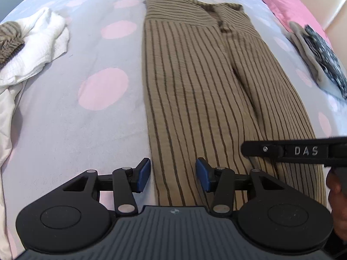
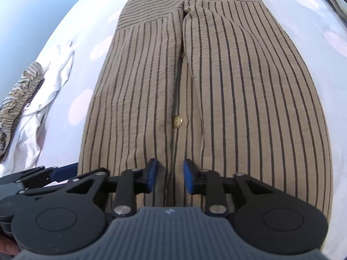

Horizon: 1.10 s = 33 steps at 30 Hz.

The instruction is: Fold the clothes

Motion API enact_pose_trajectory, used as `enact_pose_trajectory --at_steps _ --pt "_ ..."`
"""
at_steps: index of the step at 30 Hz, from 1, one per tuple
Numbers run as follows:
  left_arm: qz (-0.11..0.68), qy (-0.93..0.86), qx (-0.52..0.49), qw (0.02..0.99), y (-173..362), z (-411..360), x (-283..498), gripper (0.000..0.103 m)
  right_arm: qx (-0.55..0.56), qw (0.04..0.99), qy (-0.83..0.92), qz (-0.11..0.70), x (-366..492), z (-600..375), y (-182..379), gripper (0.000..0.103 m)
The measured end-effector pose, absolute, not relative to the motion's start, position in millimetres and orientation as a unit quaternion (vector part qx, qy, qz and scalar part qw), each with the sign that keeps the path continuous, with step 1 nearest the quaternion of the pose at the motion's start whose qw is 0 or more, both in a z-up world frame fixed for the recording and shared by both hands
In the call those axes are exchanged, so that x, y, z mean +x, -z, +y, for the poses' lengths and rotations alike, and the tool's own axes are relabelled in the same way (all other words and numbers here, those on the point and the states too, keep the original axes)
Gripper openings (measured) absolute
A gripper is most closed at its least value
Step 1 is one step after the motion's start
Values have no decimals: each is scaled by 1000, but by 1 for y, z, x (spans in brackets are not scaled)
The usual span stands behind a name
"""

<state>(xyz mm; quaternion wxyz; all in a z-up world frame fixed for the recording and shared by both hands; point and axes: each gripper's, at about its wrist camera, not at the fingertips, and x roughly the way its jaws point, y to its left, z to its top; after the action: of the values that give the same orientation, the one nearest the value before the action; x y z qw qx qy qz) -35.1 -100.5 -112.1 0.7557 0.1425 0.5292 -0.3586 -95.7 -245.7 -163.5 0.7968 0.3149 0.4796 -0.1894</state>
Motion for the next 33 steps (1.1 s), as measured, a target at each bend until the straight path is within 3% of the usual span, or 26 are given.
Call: enact_pose_trajectory --at_steps 1,2,13,16,19,33 --pt "530 355 138 757 112 -101 -34 44 316 797 191 478 -96 -247 163 3" --pt "531 353 134 759 112 -101 -33 44 315 797 195 476 -98 -249 162 0" --pt "523 350 145 763 114 -113 -37 44 290 784 268 479 -104 -256 158 0" --pt "518 348 142 768 112 -112 -38 44 319 784 257 466 -105 -259 157 7" --pt "515 339 141 775 112 -111 -36 44 333 791 249 449 -104 -259 152 24" --pt "513 329 137 780 114 -113 -33 44 331 803 215 447 -85 -241 162 26"
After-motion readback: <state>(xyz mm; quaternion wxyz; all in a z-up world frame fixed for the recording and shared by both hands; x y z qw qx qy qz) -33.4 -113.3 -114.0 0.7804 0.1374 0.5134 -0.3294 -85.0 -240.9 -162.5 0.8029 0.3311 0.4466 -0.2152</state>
